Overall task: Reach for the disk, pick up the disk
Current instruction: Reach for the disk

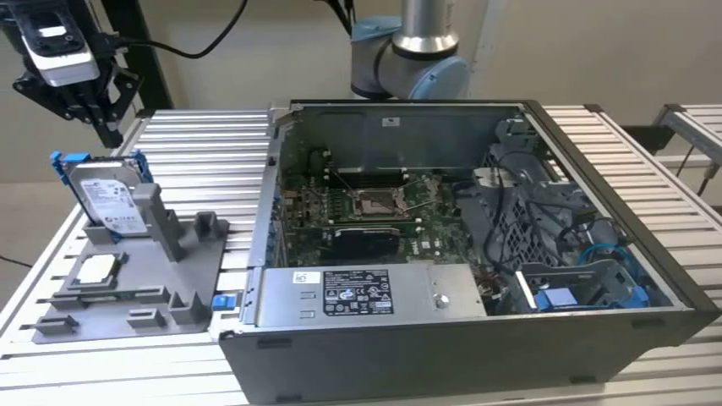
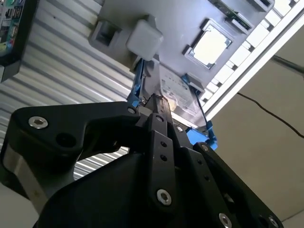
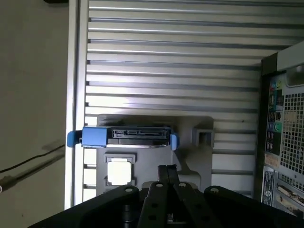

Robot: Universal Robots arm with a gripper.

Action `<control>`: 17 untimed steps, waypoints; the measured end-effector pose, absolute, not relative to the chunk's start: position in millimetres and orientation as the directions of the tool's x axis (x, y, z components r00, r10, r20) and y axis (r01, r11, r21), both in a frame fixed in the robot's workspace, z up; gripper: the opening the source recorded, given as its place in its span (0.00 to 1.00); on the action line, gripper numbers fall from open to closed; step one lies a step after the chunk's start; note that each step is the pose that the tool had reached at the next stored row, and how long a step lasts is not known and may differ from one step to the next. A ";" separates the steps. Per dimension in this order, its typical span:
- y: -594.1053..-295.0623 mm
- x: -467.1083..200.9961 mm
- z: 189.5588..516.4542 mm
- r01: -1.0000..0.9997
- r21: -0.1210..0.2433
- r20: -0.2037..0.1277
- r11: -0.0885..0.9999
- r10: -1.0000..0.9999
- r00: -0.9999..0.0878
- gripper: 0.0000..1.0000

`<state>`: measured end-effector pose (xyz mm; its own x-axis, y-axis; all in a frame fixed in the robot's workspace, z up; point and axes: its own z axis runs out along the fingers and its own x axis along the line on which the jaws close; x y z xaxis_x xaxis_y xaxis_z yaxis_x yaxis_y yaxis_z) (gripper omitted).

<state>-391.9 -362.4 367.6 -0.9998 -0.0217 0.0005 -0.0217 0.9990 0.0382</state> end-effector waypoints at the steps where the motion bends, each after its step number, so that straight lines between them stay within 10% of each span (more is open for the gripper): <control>1: -359.9 -392.3 367.5 -0.022 0.038 0.000 0.999 -0.022 -1.000 0.00; 17: -347.3 -427.9 364.6 -0.038 0.038 0.001 0.999 -0.038 -0.999 0.00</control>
